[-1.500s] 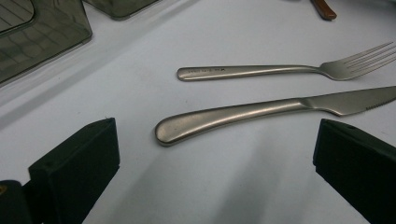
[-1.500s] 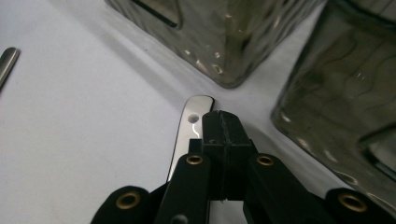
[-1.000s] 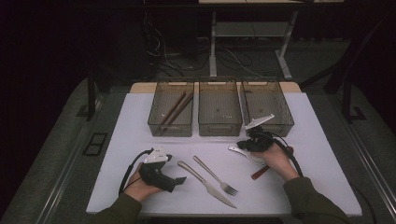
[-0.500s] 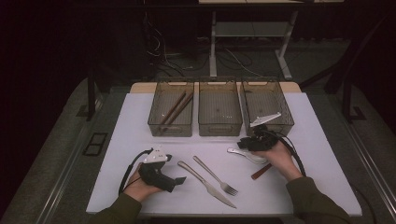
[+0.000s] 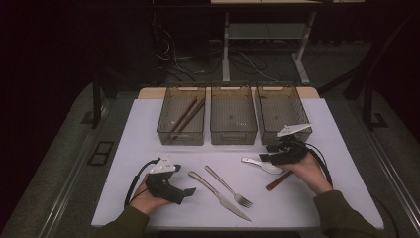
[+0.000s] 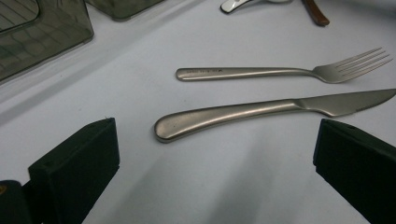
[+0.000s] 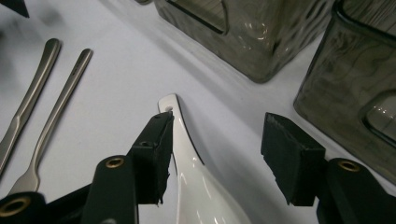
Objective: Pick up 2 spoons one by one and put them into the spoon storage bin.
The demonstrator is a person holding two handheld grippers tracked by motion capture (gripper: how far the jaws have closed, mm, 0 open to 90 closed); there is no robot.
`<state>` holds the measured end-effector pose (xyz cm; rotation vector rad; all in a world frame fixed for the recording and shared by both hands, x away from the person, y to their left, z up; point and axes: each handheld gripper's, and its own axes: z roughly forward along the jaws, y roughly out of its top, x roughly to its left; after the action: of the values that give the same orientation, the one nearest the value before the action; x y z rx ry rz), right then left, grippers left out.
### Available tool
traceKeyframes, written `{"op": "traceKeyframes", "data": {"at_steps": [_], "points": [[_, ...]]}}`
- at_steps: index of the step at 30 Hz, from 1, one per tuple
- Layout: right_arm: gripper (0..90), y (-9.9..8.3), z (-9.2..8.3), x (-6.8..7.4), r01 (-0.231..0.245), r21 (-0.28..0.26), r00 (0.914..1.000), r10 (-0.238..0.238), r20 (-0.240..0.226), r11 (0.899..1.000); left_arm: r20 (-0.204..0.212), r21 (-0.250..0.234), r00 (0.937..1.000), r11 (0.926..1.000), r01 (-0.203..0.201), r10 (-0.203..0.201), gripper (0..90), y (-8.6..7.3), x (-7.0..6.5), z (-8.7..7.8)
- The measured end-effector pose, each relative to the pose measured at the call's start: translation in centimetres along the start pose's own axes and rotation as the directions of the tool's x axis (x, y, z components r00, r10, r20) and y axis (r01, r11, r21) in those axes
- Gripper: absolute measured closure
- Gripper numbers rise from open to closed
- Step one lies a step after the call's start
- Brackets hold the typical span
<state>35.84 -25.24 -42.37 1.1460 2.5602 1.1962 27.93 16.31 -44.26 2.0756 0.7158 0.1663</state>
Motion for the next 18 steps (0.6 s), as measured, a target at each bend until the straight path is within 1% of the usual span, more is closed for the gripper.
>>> {"op": "traceKeyframes", "data": {"at_steps": [3,9,10,13,15,16,18], "points": [[39.7,-0.4,-0.6,0.2,0.017,-0.005,0.9998,-0.017,0.004,1.0,0.001,-0.018,1.0,0.9998,0.006,-0.006,0.0,0.0,0.1,-0.3],[36.9,-1.6,-1.8,0.3,0.019,-0.011,0.9996,-0.019,0.021,1.0,0.0,-0.037,0.9999,0.9992,0.016,-0.016,0.0,-0.3,0.2,-0.9],[36.7,-1.9,-2.0,0.3,0.016,-0.009,0.9996,-0.016,0.024,1.0,0.001,-0.037,0.9999,0.9993,0.011,-0.011,0.0,-0.3,0.2,-0.9],[36.2,-2.8,-2.4,0.2,0.021,0.003,0.9992,-0.021,0.033,1.0,0.007,-0.038,0.9997,0.999,0.025,-0.025,0.0,-0.4,0.1,-0.9],[36.2,-3.4,-2.7,0.1,0.019,0.005,0.9991,-0.019,0.039,1.0,0.014,-0.031,0.9995,0.9991,0.03,-0.029,0.0,-0.5,0.0,-1.0],[36.2,-3.7,-2.8,0.1,0.024,0.005,0.9988,-0.025,0.043,1.0,0.012,-0.03,0.9994,0.999,0.032,-0.032,0.0,-0.5,0.0,-1.0],[36.3,-4.0,-3.0,-0.1,0.019,0.008,0.9985,-0.019,0.051,1.0,0.014,-0.026,0.9994,0.9992,0.031,-0.031,0.0,-0.5,-0.1,-0.9]]}}
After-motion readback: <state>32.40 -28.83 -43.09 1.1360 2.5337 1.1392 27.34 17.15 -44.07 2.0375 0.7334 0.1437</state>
